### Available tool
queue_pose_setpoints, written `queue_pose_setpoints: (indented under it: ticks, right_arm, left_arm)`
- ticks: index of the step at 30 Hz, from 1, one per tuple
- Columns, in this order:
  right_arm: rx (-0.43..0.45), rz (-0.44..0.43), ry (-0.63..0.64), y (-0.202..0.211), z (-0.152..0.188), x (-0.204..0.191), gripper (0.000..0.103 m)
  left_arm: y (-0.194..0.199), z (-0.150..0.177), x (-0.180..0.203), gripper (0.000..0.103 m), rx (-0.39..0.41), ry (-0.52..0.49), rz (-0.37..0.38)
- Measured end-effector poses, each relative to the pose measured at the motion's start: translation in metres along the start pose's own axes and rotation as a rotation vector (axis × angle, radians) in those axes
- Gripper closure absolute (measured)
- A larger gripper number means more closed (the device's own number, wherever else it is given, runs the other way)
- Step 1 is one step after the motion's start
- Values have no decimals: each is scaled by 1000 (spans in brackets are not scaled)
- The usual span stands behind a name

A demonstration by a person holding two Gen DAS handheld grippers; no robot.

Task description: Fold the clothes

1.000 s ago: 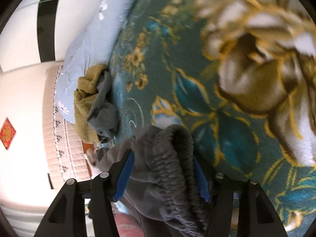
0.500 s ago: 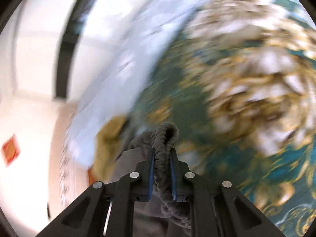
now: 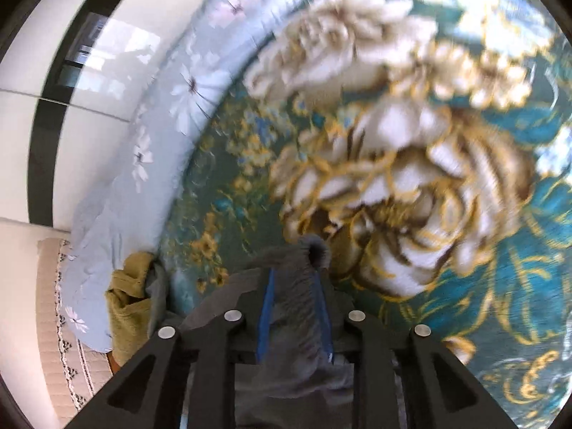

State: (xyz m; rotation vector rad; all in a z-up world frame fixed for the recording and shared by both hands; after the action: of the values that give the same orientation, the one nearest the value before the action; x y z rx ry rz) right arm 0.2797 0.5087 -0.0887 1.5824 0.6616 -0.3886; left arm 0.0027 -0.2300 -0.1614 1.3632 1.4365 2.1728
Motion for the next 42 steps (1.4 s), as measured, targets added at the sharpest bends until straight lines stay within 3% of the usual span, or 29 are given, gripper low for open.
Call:
queue_pose_setpoints:
  ticks: [6, 9, 15, 19, 27, 30, 35, 40, 41, 42]
  right_arm:
    - [29, 30, -15, 52, 15, 26, 56]
    - [-14, 65, -66, 58, 36, 55, 54]
    - [-77, 30, -122, 57, 84, 87, 45]
    - [-89, 69, -143, 54, 104, 104, 44]
    - [-187, 30, -190, 20, 134, 104, 44]
    - [-191, -1, -190, 11, 138, 97, 44]
    - [-197, 26, -197, 3, 147, 96, 44]
    - [-180, -2, -216, 2, 152, 88, 45]
    - [-176, 9, -206, 4, 153, 86, 47]
    - [-171, 22, -199, 6, 153, 85, 56]
  left_arm:
    - [9, -9, -5, 50, 45, 29, 65]
    - [6, -12, -14, 50, 29, 63, 53]
    - [-4, -13, -14, 50, -16, 26, 3]
    - [-6, -11, -17, 50, -15, 42, 13]
    - [-4, -8, -13, 52, 8, 20, 10]
    - [1, -7, -14, 61, 17, 5, 19]
    - [-3, -4, -14, 76, -7, -26, -18]
    - [2, -2, -15, 81, -20, -41, 4]
    - [3, -2, -14, 83, -20, -44, 9]
    - [5, -1, -14, 84, -13, -47, 15]
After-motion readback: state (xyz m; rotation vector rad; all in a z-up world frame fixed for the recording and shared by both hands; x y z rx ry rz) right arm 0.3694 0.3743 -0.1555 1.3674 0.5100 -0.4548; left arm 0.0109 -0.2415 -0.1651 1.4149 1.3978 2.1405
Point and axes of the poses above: each gripper's, at about its wrist camera, not at the fingertips, and y roughly against the way its jaws point, x to its right, z to its underside, the point moved 5 cm from there along -y, roughly the way its jaws point, and after that the axes turned 2 degrees about -x, right-handed, at the moved point
